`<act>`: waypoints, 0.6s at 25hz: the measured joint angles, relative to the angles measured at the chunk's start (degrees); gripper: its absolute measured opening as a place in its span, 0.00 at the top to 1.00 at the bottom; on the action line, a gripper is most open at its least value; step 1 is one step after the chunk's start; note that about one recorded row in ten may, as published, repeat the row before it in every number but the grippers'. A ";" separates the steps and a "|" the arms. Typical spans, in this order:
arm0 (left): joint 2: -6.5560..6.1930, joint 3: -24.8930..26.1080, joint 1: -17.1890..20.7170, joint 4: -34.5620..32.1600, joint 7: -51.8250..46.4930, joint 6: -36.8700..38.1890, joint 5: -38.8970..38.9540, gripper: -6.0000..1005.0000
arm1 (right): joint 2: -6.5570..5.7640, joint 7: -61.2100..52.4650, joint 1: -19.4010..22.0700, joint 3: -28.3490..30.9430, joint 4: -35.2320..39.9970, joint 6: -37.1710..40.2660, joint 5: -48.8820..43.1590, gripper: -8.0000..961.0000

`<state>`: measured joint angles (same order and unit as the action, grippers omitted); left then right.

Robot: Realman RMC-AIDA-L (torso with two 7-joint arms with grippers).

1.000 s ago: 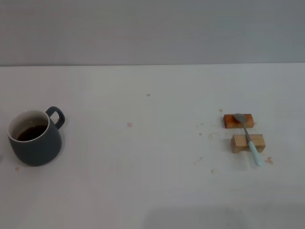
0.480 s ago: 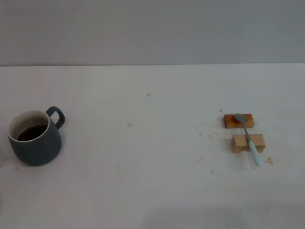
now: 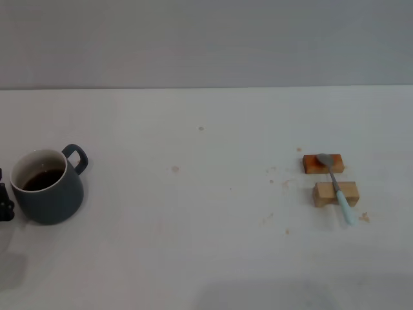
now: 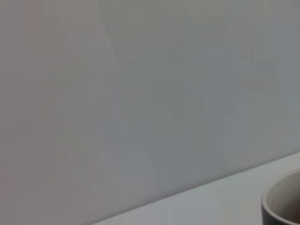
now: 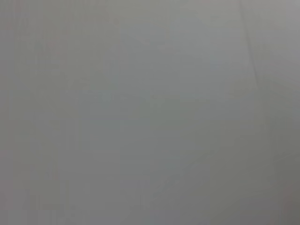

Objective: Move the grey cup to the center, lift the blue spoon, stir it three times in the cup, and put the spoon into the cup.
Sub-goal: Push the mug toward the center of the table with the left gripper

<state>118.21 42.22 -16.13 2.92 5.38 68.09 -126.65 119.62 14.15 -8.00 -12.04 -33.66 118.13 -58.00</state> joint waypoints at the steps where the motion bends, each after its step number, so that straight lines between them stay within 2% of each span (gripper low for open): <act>1: 0.00 -0.09 -0.12 0.00 0.00 -0.28 0.00 1.00 | 0.00 0.00 0.00 0.00 0.00 0.00 -0.01 0.19; 6: -0.03 -0.65 -1.43 -0.20 0.03 -2.66 0.02 1.00 | 0.00 0.00 0.03 0.00 0.00 0.00 -0.04 0.19; 15: 0.07 -4.60 -1.87 0.59 0.07 -2.44 0.01 1.00 | 0.00 0.00 0.17 0.01 0.00 0.00 -0.10 0.19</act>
<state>118.28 37.62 -18.00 3.51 5.45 65.65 -126.64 119.62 14.15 -7.82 -12.04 -33.66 118.13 -58.10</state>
